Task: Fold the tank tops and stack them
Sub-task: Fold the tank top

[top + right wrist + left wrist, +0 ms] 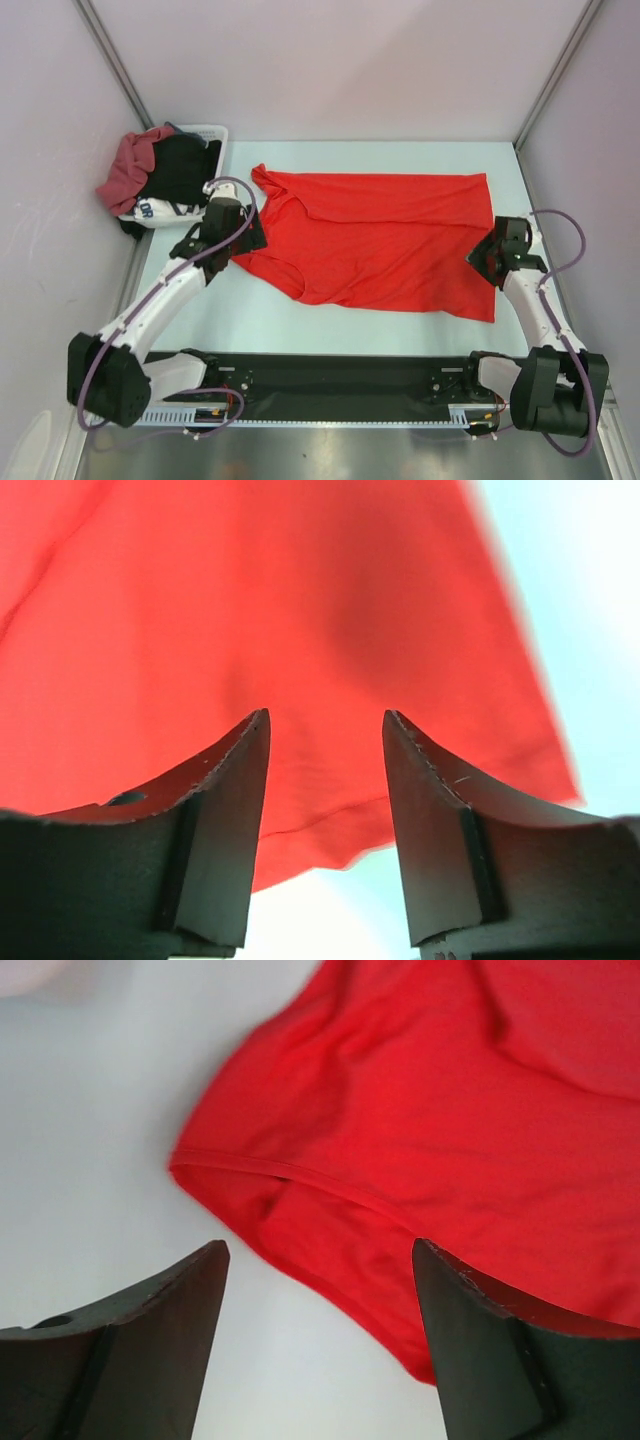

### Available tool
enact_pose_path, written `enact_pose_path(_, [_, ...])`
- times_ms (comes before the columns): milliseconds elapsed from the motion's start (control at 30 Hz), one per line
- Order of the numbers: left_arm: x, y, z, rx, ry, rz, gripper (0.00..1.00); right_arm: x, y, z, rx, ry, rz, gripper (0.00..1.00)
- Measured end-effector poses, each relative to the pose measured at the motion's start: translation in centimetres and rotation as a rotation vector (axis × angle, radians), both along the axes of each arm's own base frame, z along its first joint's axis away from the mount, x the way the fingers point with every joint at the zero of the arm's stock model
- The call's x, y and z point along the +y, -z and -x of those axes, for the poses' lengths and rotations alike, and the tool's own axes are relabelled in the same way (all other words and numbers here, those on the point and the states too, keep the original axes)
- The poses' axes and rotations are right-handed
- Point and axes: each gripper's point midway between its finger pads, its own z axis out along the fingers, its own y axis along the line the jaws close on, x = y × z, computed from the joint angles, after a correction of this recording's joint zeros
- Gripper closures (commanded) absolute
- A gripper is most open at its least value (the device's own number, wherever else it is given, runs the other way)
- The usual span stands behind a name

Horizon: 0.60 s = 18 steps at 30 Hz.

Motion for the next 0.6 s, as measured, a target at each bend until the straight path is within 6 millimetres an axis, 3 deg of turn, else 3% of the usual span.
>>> enact_pose_path(100, [-2.8, -1.6, 1.2, -0.062, 0.088, 0.087, 0.2, -2.2, 0.9, 1.9, 0.069, 0.122, -0.02, 0.45])
enact_pose_path(200, [-4.7, -1.3, 2.3, -0.07, 0.155, 0.14, 0.2, -2.5, 1.7, 3.6, 0.108, 0.178, -0.055, 0.43])
enact_pose_path(433, [-6.6, 4.8, 5.6, 0.067, 0.216, 0.21, 0.2, -1.8, 2.8, 6.6, 0.175, 0.292, -0.128, 0.41])
enact_pose_path(600, [-7.6, 5.9, 6.4, 0.085, 0.233, 0.253, 0.19, -3.3, 2.8, 8.1, 0.172, 0.419, -0.148, 0.4])
